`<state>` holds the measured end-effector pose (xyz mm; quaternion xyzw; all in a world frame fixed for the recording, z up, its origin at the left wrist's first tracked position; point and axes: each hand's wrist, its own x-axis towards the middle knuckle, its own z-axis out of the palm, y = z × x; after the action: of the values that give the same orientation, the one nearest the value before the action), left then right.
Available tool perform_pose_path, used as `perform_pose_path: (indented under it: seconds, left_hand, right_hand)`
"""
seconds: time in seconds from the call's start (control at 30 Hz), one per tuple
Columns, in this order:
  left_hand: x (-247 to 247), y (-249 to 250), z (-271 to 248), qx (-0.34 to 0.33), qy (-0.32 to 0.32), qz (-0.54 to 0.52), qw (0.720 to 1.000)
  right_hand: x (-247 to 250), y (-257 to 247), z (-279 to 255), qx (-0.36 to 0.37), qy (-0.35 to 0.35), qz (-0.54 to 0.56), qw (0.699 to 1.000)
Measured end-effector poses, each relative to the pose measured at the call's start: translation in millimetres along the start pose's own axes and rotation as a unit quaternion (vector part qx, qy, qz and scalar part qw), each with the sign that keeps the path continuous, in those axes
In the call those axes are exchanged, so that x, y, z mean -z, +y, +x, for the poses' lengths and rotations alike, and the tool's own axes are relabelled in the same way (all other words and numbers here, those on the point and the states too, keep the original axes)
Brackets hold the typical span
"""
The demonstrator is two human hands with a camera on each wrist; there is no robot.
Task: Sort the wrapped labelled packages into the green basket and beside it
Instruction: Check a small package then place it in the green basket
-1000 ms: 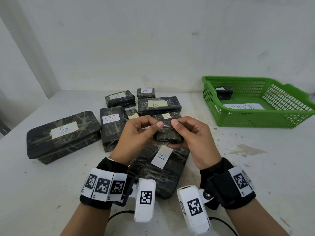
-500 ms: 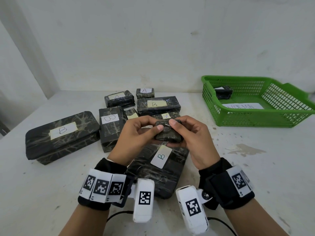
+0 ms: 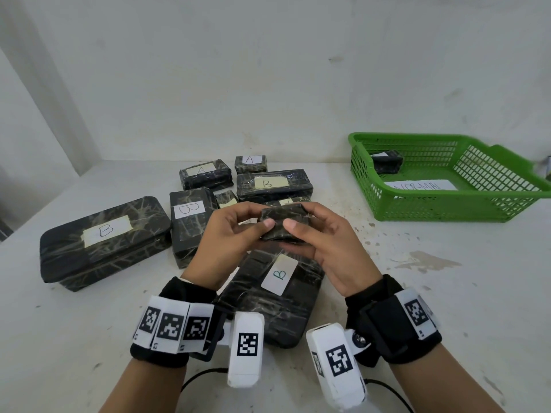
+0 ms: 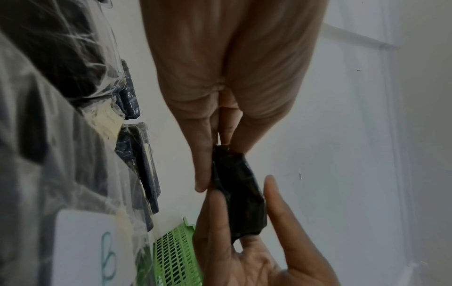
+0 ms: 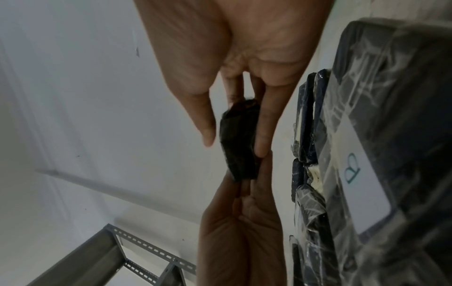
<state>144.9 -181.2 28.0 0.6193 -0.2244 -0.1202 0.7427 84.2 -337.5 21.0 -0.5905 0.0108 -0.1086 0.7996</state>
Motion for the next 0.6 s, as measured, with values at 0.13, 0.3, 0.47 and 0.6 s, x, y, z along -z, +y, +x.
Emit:
perform_pose_path:
  seconds: [0.13,0.3,0.47,0.6]
  left_hand:
    - [2.7,-3.9,1.7,0.001,-0.008,0.005,1.0]
    - [3.6,-2.8,1.6,0.054,-0.008,-0.025,0.998]
    - [3.4,-3.4,2.5,0.035,-0.01,-0.027,0.999]
    - [6.8,-6.4,6.1,0.011,0.003,-0.036,0.999]
  right_hand:
    - [2.5,4.7,0.6,0.019,0.009,-0.045,0.999]
    - [1.8,6.0,1.2,0.055,0.017,-0.053,0.997]
    - [1.7,6.0,1.1,0.1,0.028,-0.113,0.988]
    - [0.1,3.5,1.2,0.03,0.009,-0.066,0.997]
